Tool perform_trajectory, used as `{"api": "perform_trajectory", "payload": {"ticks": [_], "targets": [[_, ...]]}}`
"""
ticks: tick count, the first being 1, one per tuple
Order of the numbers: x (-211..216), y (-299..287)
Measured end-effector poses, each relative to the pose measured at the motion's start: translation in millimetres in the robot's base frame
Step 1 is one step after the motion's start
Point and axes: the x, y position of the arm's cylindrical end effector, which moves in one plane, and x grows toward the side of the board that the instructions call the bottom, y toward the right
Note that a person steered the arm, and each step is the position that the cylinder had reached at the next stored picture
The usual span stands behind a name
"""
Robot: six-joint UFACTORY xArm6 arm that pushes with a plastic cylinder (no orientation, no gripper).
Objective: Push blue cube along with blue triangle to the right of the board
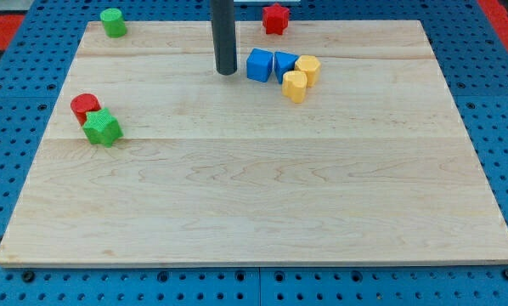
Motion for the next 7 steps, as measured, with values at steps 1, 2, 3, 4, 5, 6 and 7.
{"api": "perform_trajectory", "payload": {"ticks": [1,2,3,4,5,6,7], "targets": [[-8.9,29.6],[-13.2,83.7],[-22.3,132.4],[-30.1,181.7],[-27.8,213.1],[-14.0,232.0],[3.1,242.5]]}}
